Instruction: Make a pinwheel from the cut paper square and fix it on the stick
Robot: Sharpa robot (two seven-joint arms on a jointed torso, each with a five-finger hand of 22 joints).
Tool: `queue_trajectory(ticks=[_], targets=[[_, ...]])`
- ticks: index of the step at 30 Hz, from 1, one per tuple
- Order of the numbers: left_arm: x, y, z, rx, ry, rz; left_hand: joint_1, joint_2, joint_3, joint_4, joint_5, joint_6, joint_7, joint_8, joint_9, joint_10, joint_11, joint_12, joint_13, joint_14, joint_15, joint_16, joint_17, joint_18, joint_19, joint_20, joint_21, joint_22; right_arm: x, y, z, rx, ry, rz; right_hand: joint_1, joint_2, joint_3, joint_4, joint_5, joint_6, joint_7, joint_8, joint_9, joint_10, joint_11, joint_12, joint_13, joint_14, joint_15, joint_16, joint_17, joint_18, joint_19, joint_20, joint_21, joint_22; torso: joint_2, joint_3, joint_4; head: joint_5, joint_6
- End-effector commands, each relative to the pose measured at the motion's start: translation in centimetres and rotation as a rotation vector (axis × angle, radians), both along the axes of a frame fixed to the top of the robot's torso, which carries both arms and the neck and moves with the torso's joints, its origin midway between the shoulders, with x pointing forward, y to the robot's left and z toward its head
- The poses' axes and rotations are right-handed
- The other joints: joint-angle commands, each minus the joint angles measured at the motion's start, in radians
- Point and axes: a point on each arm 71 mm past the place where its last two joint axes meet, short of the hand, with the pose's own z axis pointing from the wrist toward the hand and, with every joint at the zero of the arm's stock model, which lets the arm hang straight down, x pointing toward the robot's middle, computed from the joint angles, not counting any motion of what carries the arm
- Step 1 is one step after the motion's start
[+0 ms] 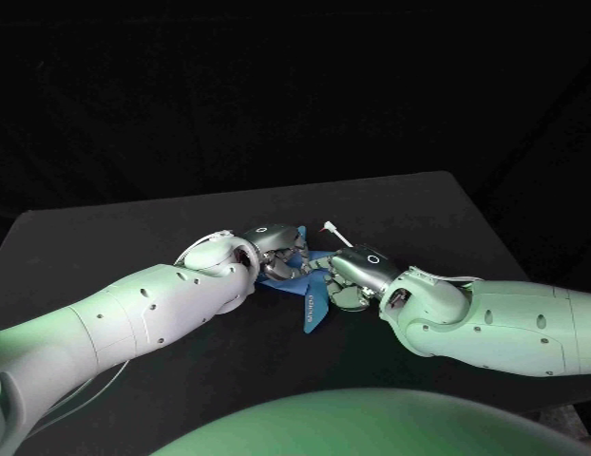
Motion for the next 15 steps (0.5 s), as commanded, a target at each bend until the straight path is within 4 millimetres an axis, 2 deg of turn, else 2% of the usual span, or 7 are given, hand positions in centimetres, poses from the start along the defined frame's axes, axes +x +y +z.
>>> queue_trajectory(ticks=[1,15], targets=[[-0.13,-0.03,-0.28,0.016,0.018,-0.006,-0.004,0.009,0.002,-0.006,0.007,0.033,-0.028,0.007,0.056,0.028,-0.004,-0.001,0.140,0.104,-0.002,0.004,0.264,-0.019,0.030,0.001,0.006,0.136,0.08,0.05,-0.48,-0.096,0.001,-0.007,-0.011,-0.002,0.006,0.002,-0.004,-0.010,-0.001,-0.004,-0.001,0.106,-0.009,0.003,0.263,0.104,-0.008,0.004,0.263,0.013,-0.003,-0.007,0.003,0.157,0.000,0.0002,0.0001,0.002,0.000],[-0.16,-0.04,-0.32,0.019,0.024,-0.008,-0.004,0.009,0.002,-0.006,0.007,0.033,-0.028,0.007,0.056,0.028,-0.004,-0.001,0.140,0.104,-0.002,0.004,0.264,-0.019,0.030,0.001,0.006,0.136,0.29,0.52,-0.59,-0.108,-0.017,-0.005,-0.013,0.000,0.010,-0.001,-0.005,-0.011,-0.002,-0.003,-0.002,0.106,-0.010,0.003,0.263,0.104,-0.009,0.004,0.263,0.013,-0.003,-0.008,0.003,0.156,0.000,0.0002,-0.0003,0.003,0.000]])
